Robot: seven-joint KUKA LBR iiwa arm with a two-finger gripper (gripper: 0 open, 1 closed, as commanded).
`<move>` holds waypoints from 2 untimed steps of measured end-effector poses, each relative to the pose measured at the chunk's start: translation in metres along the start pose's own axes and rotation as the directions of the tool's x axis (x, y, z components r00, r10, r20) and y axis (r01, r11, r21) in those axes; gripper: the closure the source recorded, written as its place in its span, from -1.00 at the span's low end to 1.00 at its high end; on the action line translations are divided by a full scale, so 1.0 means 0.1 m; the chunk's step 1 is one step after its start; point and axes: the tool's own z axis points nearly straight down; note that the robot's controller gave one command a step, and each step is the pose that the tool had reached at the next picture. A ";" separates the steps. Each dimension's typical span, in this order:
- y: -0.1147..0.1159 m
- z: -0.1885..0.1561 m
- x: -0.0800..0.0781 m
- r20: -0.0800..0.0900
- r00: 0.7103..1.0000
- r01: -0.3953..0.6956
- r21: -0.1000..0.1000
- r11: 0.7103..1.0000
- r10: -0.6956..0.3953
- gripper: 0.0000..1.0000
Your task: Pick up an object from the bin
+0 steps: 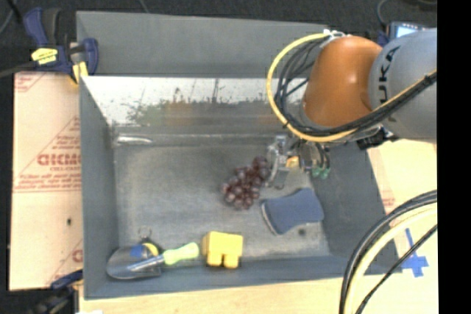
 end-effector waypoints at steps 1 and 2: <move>-0.02 0.03 -0.27 0.037 0.999 -0.025 -0.002 1.000 0.025 1.00; -0.03 0.06 -0.20 -0.002 0.999 -0.042 0.000 0.999 0.042 1.00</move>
Offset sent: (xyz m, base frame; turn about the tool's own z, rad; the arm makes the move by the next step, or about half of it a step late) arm 0.0166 -0.0091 0.1422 0.0843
